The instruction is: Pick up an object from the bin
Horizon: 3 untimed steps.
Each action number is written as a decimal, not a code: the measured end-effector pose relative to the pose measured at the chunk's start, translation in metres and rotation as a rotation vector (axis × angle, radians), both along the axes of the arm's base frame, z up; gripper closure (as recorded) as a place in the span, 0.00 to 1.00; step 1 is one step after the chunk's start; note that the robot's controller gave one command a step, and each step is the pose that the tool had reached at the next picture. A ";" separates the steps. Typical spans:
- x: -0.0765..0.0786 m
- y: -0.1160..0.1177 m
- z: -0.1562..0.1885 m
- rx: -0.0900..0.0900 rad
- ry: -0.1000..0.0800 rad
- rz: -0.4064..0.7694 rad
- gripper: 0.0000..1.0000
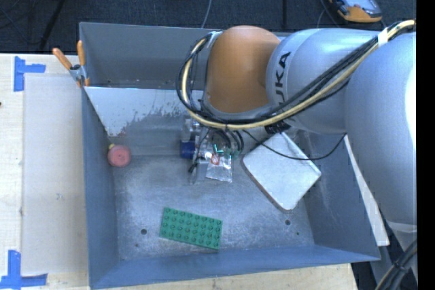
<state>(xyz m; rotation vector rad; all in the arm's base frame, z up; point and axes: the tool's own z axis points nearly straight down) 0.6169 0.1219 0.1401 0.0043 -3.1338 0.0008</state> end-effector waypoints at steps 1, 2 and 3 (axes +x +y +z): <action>0.002 -0.049 -0.071 0.002 -0.015 -0.095 0.00; -0.002 -0.075 -0.070 -0.001 -0.008 -0.204 0.00; -0.002 -0.075 -0.070 0.000 -0.008 -0.204 0.00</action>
Offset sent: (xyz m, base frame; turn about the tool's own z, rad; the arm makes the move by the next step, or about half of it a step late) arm -0.0004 -0.0474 -0.0701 0.0911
